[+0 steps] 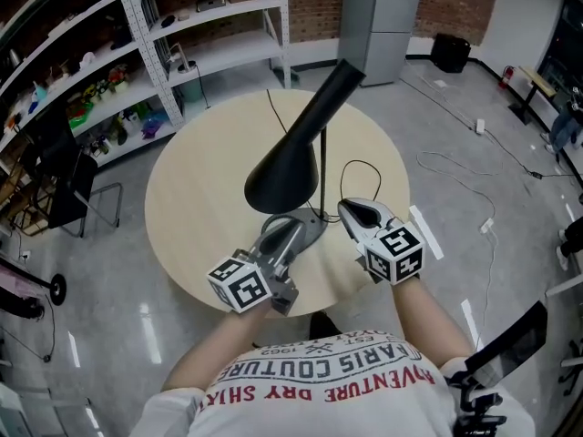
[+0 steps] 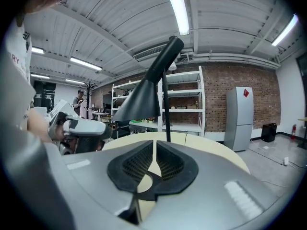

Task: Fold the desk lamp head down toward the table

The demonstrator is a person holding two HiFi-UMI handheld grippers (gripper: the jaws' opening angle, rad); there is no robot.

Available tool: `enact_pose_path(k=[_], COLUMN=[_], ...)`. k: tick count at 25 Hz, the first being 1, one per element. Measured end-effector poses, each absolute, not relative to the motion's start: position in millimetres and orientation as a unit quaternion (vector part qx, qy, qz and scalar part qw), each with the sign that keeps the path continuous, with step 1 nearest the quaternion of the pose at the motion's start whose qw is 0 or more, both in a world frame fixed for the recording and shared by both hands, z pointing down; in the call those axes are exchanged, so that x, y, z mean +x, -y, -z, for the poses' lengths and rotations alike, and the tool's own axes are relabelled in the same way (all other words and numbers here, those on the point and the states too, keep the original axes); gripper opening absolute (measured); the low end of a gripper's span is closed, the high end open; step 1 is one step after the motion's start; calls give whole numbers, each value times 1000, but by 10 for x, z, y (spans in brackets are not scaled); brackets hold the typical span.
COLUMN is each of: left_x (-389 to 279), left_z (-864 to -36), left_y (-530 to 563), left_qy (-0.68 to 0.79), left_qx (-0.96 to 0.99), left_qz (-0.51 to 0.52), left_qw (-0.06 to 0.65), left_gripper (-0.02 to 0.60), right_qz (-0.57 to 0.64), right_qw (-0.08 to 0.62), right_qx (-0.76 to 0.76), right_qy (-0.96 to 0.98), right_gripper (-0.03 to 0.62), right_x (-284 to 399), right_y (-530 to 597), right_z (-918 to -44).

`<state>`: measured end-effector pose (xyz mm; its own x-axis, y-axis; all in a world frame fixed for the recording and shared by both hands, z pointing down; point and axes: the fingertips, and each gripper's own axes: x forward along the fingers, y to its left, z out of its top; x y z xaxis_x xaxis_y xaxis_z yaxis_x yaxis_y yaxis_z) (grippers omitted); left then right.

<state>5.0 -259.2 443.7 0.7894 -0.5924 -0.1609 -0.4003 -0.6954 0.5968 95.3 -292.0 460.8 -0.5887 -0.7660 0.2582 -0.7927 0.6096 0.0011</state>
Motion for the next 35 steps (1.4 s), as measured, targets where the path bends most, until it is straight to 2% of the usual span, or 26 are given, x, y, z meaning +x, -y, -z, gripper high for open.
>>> enact_pose_path(k=[3, 10, 16, 19, 27, 35], left_x=[-13, -183, -54, -14, 121, 310], left_z=[-4447, -4364, -4169, -4129, -4022, -4056], left_y=[2358, 1891, 1329, 1172, 787, 372], left_qy=[270, 255, 223, 222, 221, 243], left_qx=[908, 930, 968, 969, 968, 962], left_qz=[161, 107, -15, -72, -99, -101], left_qw=[276, 244, 113, 79, 63, 67], left_gripper=[46, -5, 0, 0, 0, 0], right_qz=[-59, -73, -68, -61, -62, -49], right_qw=[123, 126, 110, 115, 96, 105], right_qx=[429, 372, 341, 324, 289, 280], right_qy=[893, 917, 931, 937, 950, 953], right_gripper=[4, 0, 0, 0, 0, 0], right_x=[844, 484, 299, 237, 205, 456], right_y=[2612, 1923, 1482, 1320, 918, 422], right_z=[-4573, -4492, -4295, -4228, -4038, -4116])
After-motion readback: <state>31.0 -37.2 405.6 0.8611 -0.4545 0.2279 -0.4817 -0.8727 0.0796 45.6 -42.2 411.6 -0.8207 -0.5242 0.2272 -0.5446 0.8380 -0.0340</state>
